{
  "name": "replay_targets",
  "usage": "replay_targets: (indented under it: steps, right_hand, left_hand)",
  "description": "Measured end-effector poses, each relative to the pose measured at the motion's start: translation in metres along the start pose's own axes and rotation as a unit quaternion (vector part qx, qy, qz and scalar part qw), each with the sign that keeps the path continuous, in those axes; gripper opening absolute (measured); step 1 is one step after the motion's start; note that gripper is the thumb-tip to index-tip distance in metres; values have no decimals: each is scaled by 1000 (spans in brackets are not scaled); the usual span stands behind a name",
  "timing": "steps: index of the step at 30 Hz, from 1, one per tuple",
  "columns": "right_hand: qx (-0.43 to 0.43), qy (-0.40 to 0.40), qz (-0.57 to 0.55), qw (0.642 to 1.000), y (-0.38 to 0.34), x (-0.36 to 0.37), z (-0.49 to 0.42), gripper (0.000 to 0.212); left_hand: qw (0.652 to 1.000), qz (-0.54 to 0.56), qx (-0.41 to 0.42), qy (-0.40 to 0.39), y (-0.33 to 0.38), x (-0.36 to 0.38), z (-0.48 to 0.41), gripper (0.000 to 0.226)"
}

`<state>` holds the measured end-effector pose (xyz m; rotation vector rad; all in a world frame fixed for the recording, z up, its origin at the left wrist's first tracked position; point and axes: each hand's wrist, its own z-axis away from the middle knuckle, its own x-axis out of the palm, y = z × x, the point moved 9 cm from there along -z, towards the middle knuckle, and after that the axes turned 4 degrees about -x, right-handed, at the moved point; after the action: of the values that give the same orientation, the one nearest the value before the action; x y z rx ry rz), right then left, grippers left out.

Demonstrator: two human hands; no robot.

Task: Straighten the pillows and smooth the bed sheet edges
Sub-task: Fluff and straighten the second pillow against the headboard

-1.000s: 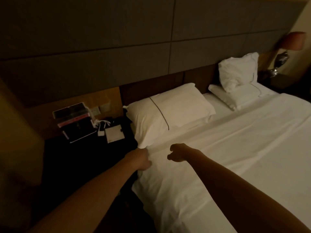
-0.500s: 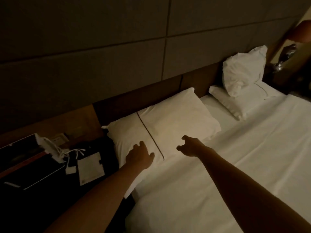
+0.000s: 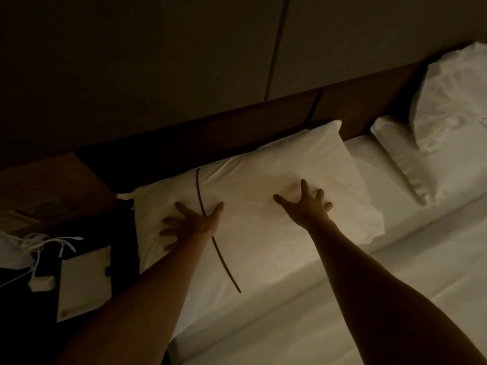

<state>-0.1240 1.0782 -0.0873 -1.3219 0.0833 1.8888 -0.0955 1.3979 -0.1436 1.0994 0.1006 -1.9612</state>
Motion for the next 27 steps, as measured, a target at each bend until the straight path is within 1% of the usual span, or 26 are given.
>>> replay_targets:
  steps: [3, 7, 12, 13, 16, 18, 21, 23, 24, 27]
  right_hand:
    - [-2, 16, 28, 999, 9, 18, -38, 118]
    - [-34, 67, 46, 996, 13, 46, -78, 123]
    - [-33, 148, 68, 986, 18, 74, -106, 116]
    - [-35, 165, 73, 983, 18, 76, -109, 112]
    - [-43, 193, 95, 976, 16, 77, -114, 86]
    - [-51, 177, 114, 976, 14, 76, -118, 67]
    - [-70, 138, 138, 978, 8, 73, -121, 38]
    - [-83, 118, 136, 980, 3, 66, -116, 31]
    - [-85, 111, 130, 982, 0, 62, -114, 29]
    - [-103, 122, 82, 984, -3, 50, -101, 27]
  left_hand:
    - [999, -2, -16, 34, 5, 25, -20, 134]
    - [994, -22, 18, 101, 14, 45, -48, 129]
    - [981, -49, 53, 178, 17, 57, -68, 120]
    - [978, -51, 58, 191, 18, 58, -70, 117]
    - [972, -60, 78, 214, 25, 56, -72, 106]
    - [966, -60, 115, 225, 32, 50, -68, 91]
    - [958, -61, 174, 221, 41, 38, -63, 66]
    - [946, -72, 221, 225, 48, 28, -58, 48]
    - [941, -83, 238, 226, 51, 25, -57, 43]
    - [938, -105, 250, 217, 56, 18, -51, 42]
